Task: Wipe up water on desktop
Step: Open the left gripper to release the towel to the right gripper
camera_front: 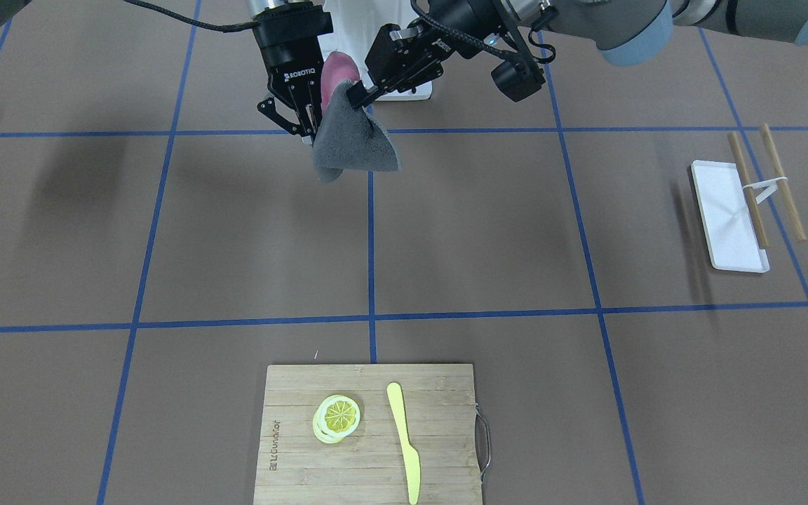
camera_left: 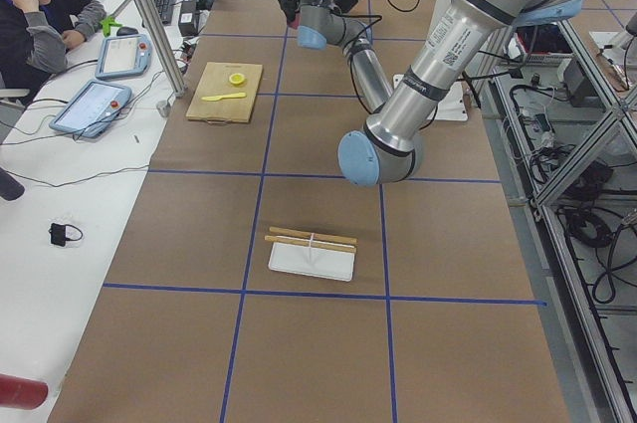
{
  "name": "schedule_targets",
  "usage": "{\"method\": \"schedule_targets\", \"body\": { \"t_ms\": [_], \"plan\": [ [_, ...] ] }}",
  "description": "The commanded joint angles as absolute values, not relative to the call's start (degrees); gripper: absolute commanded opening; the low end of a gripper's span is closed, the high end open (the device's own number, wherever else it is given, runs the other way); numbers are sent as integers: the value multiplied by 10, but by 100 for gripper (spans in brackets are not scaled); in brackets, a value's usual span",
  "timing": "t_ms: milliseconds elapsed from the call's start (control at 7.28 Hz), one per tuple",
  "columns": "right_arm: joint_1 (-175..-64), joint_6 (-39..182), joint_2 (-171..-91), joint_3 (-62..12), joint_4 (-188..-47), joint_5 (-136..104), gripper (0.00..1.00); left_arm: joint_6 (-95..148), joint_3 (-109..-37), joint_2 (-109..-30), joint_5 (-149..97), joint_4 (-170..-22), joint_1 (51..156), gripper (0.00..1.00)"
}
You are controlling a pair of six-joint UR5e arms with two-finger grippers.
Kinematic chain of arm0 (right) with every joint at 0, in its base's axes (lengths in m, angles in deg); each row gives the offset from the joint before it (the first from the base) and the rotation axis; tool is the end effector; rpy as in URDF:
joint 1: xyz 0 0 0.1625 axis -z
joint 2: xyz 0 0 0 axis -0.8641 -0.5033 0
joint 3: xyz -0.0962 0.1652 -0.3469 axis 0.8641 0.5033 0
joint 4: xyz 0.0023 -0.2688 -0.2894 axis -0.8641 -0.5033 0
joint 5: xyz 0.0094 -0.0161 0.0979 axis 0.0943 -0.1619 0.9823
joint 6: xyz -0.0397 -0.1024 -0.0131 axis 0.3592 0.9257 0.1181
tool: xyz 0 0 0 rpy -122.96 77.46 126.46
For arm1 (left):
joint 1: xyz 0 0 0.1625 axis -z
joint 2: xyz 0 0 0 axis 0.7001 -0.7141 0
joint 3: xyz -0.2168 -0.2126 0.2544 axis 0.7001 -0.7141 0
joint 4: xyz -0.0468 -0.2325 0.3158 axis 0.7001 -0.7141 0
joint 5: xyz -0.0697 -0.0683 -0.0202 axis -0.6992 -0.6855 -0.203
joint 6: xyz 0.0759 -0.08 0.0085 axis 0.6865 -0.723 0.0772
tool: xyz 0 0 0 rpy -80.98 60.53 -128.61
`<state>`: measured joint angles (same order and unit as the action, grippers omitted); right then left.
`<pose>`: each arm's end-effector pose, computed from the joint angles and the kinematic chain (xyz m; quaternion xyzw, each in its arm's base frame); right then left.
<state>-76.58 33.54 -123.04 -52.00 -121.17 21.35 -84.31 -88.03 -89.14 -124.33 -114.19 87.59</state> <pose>-0.4358 -0.3278 0.1430 0.4269 -0.3845 0.0067 0.8185 0.3398 -0.4259 0.0498 -0.1145 0.7481 -0.2416 0.6074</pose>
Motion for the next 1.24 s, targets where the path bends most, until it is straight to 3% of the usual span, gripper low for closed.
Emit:
{"method": "schedule_targets", "body": {
  "t_ms": [0, 550, 824, 1099],
  "plan": [
    [-769, 325, -1226, -521, -1212, 217, 0, -842, -881, -890, -1243, -1143, 876, 0],
    [-769, 322, -1227, -521, -1212, 217, 0, -830, -880, -875, -1240, -1143, 880, 0],
    [-769, 322, -1227, -525, -1212, 217, 0, -800, -879, -867, -1239, -1142, 884, 9],
    [-769, 322, -1227, -525, -1213, 218, 0, -786, -874, -865, -1239, -1142, 895, 13]
  ]
}}
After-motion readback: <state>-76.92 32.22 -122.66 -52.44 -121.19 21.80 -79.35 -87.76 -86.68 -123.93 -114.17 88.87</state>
